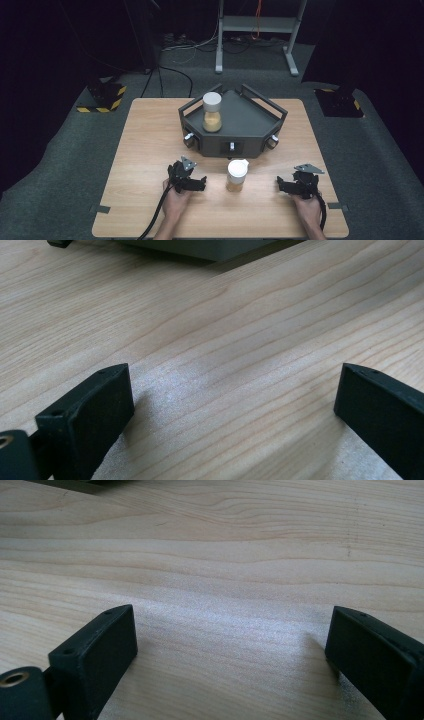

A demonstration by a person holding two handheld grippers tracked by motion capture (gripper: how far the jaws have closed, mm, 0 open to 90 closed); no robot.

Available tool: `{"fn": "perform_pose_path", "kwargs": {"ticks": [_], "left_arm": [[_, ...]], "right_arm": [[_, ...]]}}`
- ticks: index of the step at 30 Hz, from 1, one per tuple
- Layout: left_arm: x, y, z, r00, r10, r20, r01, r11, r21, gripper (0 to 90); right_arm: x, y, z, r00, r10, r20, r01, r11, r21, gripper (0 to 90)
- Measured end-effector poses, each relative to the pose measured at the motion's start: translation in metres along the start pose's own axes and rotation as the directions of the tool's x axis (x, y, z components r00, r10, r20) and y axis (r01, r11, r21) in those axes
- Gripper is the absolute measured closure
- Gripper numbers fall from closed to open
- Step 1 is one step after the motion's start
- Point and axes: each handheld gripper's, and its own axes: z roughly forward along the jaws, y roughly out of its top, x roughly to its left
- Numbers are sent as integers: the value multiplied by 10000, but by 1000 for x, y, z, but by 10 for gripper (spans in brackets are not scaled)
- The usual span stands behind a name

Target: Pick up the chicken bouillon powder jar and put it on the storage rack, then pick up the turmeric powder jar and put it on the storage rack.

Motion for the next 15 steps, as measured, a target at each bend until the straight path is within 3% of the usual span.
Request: {"fn": "perform_pose_path", "kwargs": {"ticks": [13, 15], "left_arm": [[0, 0, 0, 10000, 1, 19, -1, 10000, 0, 23], [0, 0, 0, 10000, 0, 19, 0, 10000, -1, 23]], "right_arm": [[0, -1, -2, 9999, -79, -100, 79, 10000, -3, 46], [-1, -4, -4, 9994, -166, -300, 162, 9998, -131, 48]]}}
